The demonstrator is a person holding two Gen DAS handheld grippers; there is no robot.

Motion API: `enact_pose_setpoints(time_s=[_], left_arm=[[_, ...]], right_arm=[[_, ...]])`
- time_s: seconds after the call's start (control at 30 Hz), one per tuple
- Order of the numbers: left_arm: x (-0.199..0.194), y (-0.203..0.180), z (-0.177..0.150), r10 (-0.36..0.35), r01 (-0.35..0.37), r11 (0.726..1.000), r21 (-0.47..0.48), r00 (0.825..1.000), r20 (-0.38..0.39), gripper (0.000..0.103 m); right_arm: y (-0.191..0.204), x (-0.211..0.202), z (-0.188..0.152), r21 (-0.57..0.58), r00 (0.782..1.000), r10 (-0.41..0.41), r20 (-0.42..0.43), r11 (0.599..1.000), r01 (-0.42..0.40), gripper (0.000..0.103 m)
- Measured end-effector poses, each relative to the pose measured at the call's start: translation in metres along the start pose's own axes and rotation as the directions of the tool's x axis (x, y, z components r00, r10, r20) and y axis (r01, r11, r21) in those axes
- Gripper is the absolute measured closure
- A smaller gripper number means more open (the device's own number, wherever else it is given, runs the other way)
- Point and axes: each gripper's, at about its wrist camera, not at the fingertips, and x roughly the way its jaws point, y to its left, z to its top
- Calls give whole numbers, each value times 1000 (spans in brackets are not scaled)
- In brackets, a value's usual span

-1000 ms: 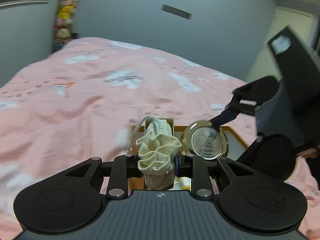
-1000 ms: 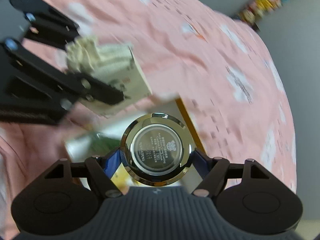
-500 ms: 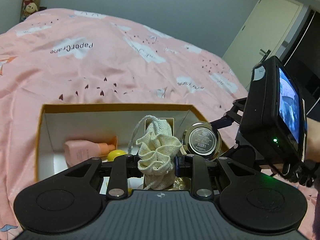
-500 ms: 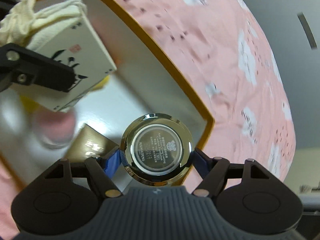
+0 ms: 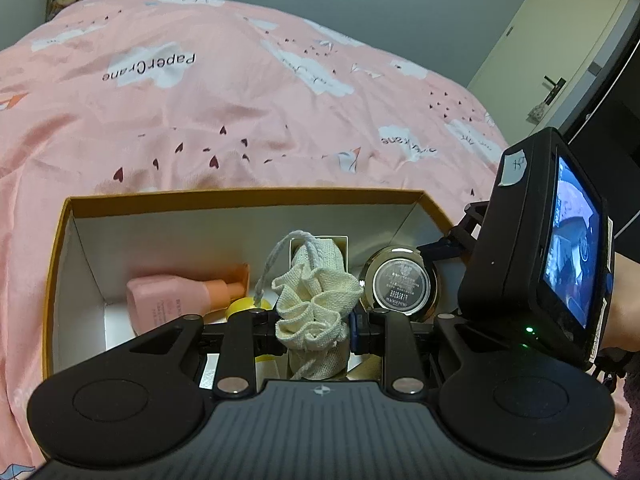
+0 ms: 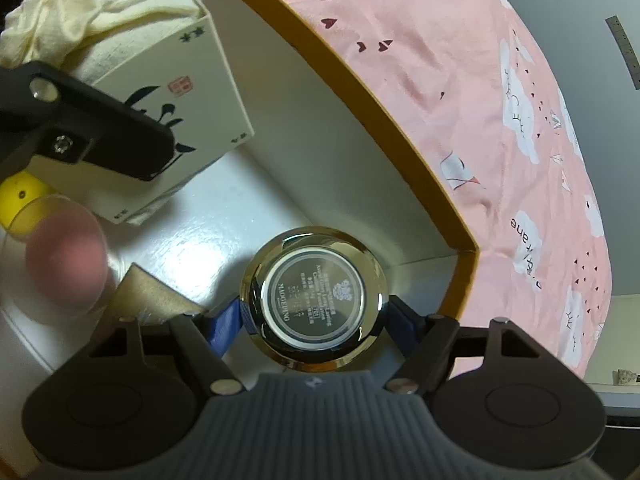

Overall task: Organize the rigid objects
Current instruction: 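Lower the pouch box and watch into the box and open both tools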

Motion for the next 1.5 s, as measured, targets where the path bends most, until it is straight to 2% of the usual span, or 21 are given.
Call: enact_pose_setpoints(time_s=[0.4, 0.53, 0.73, 1.03, 1.13, 1.27, 1.33, 1.47, 1.5], left_arm=[[12, 6, 4, -7, 7, 1000, -24, 999, -39, 74], [14, 5, 7, 0, -1, 1000, -24, 999, -37, 74], [22, 1, 10, -42, 40, 998, -44, 998, -43, 74], [45, 5, 7, -87, 74, 993, -90, 985, -149, 73], [49, 6, 7, -45, 30, 996, -79, 982, -185, 71], [42, 5, 8, 0, -6, 999, -42, 987, -160, 68], [38, 1, 10, 28, -31, 999, -14, 986, -162, 59], [31, -7, 8, 87, -82, 996, 37, 987, -136, 55], [28, -8, 7, 101, -96, 994, 51, 987, -124, 51]], right_arm=[[-5, 10, 5, 14, 1000, 24, -12, 1000, -24, 28], [-1, 0, 3, -2, 1000, 4, -2, 1000, -4, 25], [-4, -22, -4, -16, 999, -27, 24, 1000, 27, 25], [5, -36, -14, -59, 999, -37, 31, 997, 39, 25], [9, -33, -14, -75, 999, -26, 20, 997, 28, 25], [12, -34, -11, -91, 999, -28, 20, 995, 30, 25], [13, -35, -11, -90, 999, -25, 21, 996, 27, 25], [13, -40, -10, -87, 999, -24, 26, 996, 27, 25], [13, -41, -10, -86, 999, -24, 27, 996, 27, 25]])
